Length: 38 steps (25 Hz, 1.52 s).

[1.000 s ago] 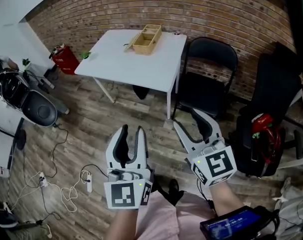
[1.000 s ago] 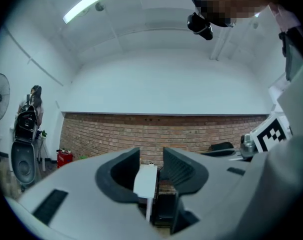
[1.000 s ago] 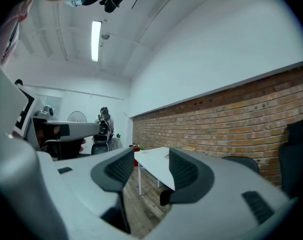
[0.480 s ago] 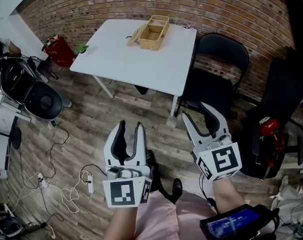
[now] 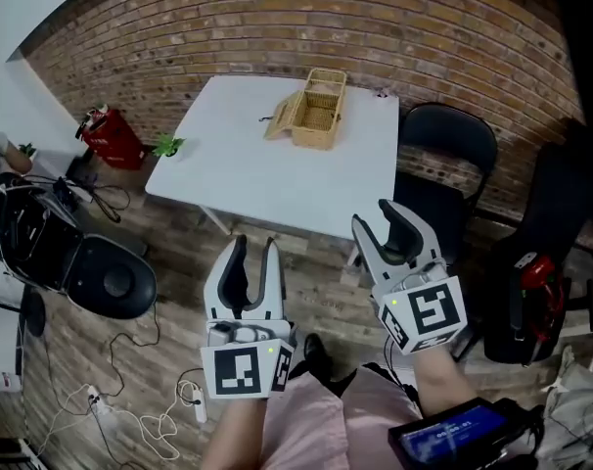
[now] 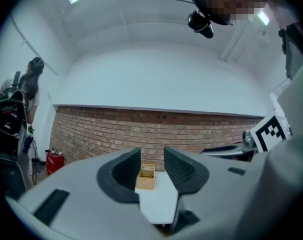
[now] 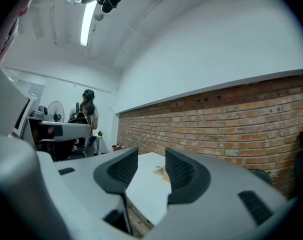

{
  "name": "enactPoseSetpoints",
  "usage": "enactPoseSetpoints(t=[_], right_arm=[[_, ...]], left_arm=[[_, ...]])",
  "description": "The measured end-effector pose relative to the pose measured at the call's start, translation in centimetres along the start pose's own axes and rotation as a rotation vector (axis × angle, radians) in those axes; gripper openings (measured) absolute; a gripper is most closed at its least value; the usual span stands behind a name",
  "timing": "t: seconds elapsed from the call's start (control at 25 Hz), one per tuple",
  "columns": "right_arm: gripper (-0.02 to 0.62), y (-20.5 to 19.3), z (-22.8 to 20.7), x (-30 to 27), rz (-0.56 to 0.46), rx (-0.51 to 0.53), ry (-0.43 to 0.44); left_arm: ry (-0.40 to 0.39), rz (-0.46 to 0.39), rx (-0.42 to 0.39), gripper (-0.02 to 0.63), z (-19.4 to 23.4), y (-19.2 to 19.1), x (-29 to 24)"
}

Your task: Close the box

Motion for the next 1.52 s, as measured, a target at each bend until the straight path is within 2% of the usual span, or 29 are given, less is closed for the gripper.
enactPoseSetpoints(t=[0.56,1.0,1.28,1.52], right_arm=[[0.169,-1.9,-1.5,-5.9,0.085,-0.025,-0.06],[0.164,-6.4,-7.1,-17.1,0.111,-0.092,-0.064],[0.161,-6.5,-11.5,-21.9,0.078,-0.092,-0.06],[0.158,-4.7,-13.0,-23.3,0.047,-0.076,-0.076]], left_arm=[[-0.069,0.12,0.024,0.152,3.9,-2.2,-7.3],[-0.079,0.178,0.04,0.152,7.9,-4.4,-19.4],[-0.066,0.133,0.031,0.152,8.4,-3.1,-25.9],[-0.079,0.073,0.022,0.152,8.5,-0.7,-28.2]])
Point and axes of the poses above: the fingertips, and each gripper's own axes: x backward along the fingers, z to its left, y out of its top, the point moved 10 cm from there along x, backward along the fingers, and after that the axes turned 14 degrees about x, right-handed, at the moved point
